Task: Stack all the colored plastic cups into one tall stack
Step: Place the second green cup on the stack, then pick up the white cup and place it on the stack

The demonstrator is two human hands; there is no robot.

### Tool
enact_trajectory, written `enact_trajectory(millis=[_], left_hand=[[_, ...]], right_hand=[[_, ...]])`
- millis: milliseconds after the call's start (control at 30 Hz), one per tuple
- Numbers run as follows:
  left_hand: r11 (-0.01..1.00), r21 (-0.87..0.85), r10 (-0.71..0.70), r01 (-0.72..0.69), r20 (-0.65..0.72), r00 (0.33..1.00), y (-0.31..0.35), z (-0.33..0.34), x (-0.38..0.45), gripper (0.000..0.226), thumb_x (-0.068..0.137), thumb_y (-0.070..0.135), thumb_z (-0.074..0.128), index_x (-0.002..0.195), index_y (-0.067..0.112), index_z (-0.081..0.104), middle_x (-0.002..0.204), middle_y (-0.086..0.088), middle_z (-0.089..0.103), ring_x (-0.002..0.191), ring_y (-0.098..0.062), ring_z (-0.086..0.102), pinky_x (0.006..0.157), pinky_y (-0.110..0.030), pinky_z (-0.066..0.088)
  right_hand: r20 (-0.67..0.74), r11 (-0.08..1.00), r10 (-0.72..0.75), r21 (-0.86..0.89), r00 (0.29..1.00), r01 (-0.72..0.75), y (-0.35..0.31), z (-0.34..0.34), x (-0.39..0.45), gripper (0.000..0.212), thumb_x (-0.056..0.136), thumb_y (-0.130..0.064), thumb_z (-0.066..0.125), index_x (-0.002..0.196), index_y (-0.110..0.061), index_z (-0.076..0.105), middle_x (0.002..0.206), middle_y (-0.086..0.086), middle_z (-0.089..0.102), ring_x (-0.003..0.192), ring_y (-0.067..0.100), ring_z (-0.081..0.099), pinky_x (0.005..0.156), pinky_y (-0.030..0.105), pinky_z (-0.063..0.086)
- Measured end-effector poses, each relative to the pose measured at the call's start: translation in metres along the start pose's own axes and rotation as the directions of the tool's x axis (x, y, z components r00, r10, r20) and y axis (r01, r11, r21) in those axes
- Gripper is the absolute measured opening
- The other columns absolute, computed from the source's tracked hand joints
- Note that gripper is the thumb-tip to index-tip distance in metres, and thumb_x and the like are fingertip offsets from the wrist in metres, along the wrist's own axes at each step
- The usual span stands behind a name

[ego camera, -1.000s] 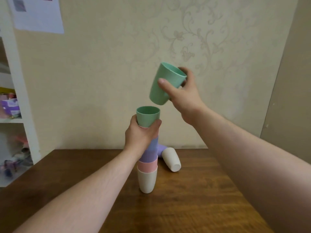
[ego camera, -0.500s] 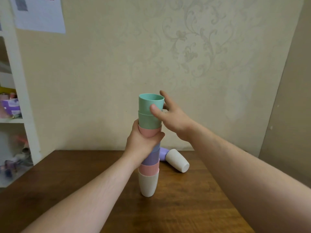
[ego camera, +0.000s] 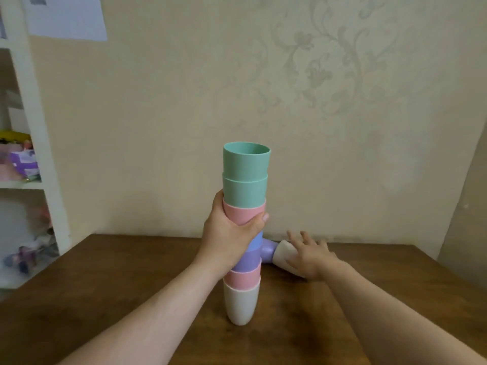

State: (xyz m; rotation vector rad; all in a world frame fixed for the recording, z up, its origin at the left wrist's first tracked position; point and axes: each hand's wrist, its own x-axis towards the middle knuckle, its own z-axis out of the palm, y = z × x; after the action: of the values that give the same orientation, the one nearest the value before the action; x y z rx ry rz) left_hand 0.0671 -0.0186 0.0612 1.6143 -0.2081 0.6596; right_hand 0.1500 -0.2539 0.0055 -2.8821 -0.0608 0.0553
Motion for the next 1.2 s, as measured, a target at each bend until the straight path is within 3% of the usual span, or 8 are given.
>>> enact_trajectory(millis=[67,233,533,667,800,900,1033,1200], left_hand=[[1.0,-0.004,-0.003,0.003,0.002,1.0,0.001,0.0,-0.001,0.072,0.059,0.06,0.092,0.122,0.047,0.061,0.115,0.026,0.08,0.104,-0.004,0.079,0.095,-0.042,0.065],[1.0,0.009,0.001,-0.001,-0.004,1.0,0.002,-0.001,-0.001,0.073,0.059,0.059,0.092,0.123,0.044,0.06,0.116,0.02,0.081,0.107,-0.009,0.079,0.098,-0.049,0.065],[1.0,0.032,0.002,-0.001,-0.033,0.999,0.003,0.004,-0.001,0.074,0.059,0.062,0.092,0.124,0.048,0.059,0.12,0.019,0.08,0.108,-0.009,0.079,0.097,-0.047,0.065],[1.0,0.029,-0.009,0.011,-0.037,0.999,0.002,0.009,-0.002,0.072,0.061,0.065,0.092,0.123,0.055,0.056,0.116,0.035,0.076,0.101,0.003,0.077,0.086,-0.032,0.064],[1.0,0.021,-0.014,0.015,-0.044,0.999,0.008,0.015,-0.006,0.067,0.061,0.069,0.09,0.115,0.07,0.05,0.112,0.05,0.069,0.098,0.016,0.071,0.071,-0.007,0.054],[1.0,-0.015,-0.027,0.026,-0.032,0.999,0.01,0.017,-0.006,0.075,0.061,0.067,0.092,0.123,0.063,0.052,0.115,0.045,0.071,0.101,0.011,0.074,0.082,-0.024,0.061],[0.994,-0.08,-0.067,0.071,0.05,0.996,0.014,0.011,0.0,0.099,0.059,0.061,0.099,0.144,0.041,0.053,0.126,0.019,0.078,0.114,-0.014,0.079,0.099,-0.052,0.066],[0.994,-0.103,-0.039,0.046,0.065,0.997,0.039,0.004,0.015,0.108,0.061,0.057,0.099,0.154,0.041,0.046,0.131,0.012,0.078,0.118,-0.017,0.078,0.104,-0.052,0.064]], right_hand=[[0.069,0.999,-0.006,-0.033,0.998,0.009,0.004,0.019,-0.001,0.075,0.102,-0.059,0.045,0.164,-0.048,0.003,0.173,0.001,0.019,0.151,0.043,0.025,0.118,0.059,0.03],[-0.086,0.999,0.014,-0.038,0.996,-0.018,-0.002,0.031,-0.003,0.077,0.089,-0.055,0.071,0.153,-0.041,0.029,0.145,0.007,0.05,0.133,0.036,0.047,0.106,0.054,0.043],[-0.078,0.984,0.103,-0.138,0.992,-0.113,0.002,0.026,-0.021,0.091,0.075,-0.05,0.078,0.151,-0.039,0.03,0.134,0.006,0.046,0.125,0.036,0.054,0.096,0.049,0.048],[-0.152,0.966,0.164,0.225,0.975,-0.128,0.012,0.026,-0.036,0.093,0.069,-0.052,0.077,0.148,-0.031,0.033,0.132,0.002,0.054,0.115,0.033,0.062,0.089,0.044,0.055],[-0.234,0.72,0.258,0.694,0.937,-0.025,0.019,0.044,-0.062,0.107,0.071,-0.046,0.094,0.152,-0.033,0.027,0.136,0.002,0.06,0.111,0.027,0.063,0.089,0.044,0.056],[-0.28,0.658,0.246,0.751,0.928,0.051,0.019,0.062,-0.084,0.101,0.071,-0.038,0.096,0.142,-0.047,0.026,0.131,-0.003,0.062,0.107,0.021,0.064,0.087,0.04,0.055],[-0.315,0.675,0.234,0.734,0.92,0.08,0.013,0.069,-0.097,0.101,0.073,-0.034,0.095,0.147,-0.046,0.027,0.137,-0.005,0.061,0.117,0.021,0.062,0.097,0.042,0.055],[-0.304,0.705,0.232,0.707,0.924,0.055,0.01,0.065,-0.1,0.105,0.072,-0.035,0.095,0.152,-0.042,0.027,0.14,-0.002,0.061,0.117,0.021,0.06,0.094,0.038,0.052]])
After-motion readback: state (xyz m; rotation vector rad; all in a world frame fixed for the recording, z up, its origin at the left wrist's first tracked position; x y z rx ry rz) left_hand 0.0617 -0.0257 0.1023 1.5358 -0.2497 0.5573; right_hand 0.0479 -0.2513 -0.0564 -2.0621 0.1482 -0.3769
